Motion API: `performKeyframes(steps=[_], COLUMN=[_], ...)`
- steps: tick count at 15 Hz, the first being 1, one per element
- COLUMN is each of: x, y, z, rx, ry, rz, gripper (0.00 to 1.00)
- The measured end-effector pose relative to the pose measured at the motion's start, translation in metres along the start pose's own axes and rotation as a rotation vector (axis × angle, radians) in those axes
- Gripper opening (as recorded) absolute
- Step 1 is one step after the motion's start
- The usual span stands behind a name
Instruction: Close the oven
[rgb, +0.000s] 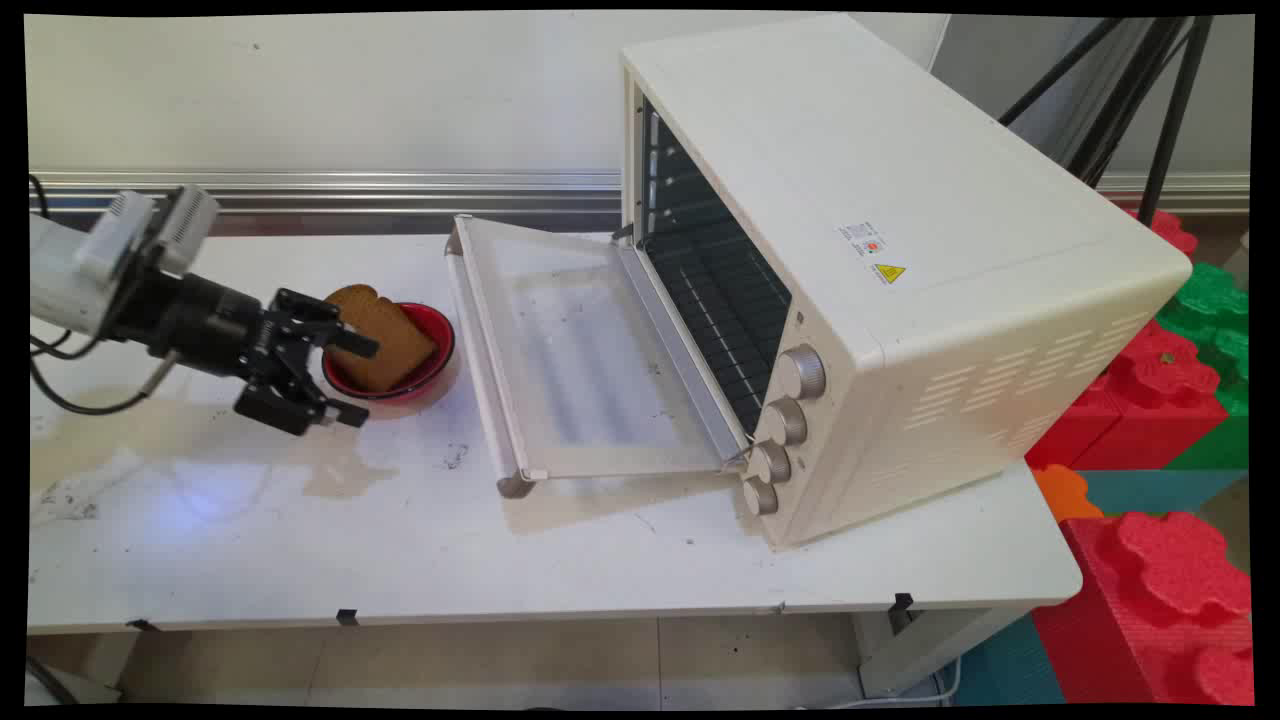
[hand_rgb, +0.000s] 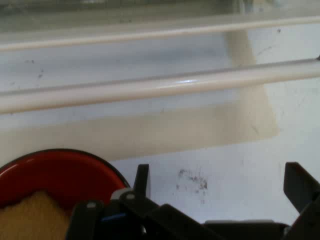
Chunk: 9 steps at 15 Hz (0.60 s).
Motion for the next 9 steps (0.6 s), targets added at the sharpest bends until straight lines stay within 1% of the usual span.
performKeyframes(steps=[5,9], x=[0.004,0.008], y=[0.0,0.0], z=[0.033,0.053], rx=[0.008,0.014], ry=[-0.002,-0.005], rz=[0.022,0.029], gripper=[1.0,1.0])
